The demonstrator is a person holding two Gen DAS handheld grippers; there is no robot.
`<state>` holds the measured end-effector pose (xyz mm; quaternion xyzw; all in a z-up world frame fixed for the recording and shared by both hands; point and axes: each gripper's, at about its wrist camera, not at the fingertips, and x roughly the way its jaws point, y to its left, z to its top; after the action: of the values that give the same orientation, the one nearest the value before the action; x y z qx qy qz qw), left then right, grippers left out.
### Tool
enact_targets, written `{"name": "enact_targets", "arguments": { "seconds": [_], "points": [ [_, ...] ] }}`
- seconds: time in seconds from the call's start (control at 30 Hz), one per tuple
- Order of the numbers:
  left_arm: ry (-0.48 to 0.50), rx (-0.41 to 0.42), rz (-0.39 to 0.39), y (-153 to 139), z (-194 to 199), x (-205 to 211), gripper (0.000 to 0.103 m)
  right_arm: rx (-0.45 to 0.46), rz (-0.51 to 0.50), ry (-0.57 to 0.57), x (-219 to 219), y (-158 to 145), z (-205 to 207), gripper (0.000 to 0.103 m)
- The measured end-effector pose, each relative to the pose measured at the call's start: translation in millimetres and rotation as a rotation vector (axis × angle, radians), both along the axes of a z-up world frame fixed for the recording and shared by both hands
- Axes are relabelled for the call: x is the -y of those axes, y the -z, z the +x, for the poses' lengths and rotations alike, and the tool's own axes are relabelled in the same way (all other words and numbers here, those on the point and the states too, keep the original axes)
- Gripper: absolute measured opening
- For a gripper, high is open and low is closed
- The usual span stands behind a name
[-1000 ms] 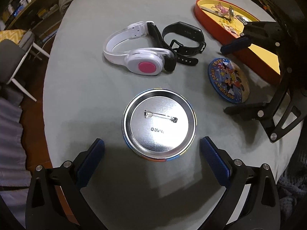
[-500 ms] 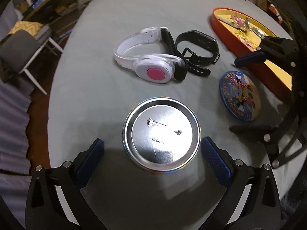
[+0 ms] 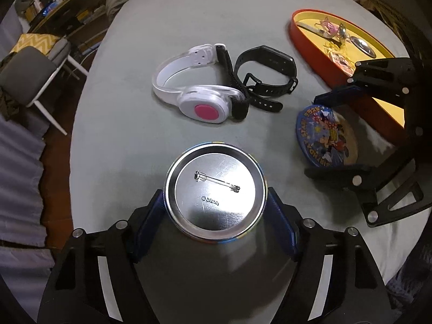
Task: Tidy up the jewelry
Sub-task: 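Grasp the large silver button pin with the left gripper while the right gripper grasps the Mickey birthday badge, then carry the silver button with the left gripper while the right gripper carries the Mickey badge to the tray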
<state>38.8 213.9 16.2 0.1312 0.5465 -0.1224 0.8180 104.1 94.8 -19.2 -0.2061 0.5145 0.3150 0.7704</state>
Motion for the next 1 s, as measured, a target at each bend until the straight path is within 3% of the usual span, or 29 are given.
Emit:
{"name": "enact_targets", "arguments": {
  "seconds": [0.57, 0.8, 1.0],
  "points": [
    [-0.034, 0.052, -0.068, -27, -1, -4, 0.071, 0.015, 0.045, 0.003, 16, -9, 2, 0.070],
    [-0.071, 0.077, -0.095, -43, 7, -6, 0.072, 0.053, 0.093, 0.016, 31, -35, 0, 0.070],
    [-0.055, 0.119, -0.129, -64, 19, 18, 0.071, 0.089, 0.110, 0.065, 60, -55, 3, 0.070]
  ]
}}
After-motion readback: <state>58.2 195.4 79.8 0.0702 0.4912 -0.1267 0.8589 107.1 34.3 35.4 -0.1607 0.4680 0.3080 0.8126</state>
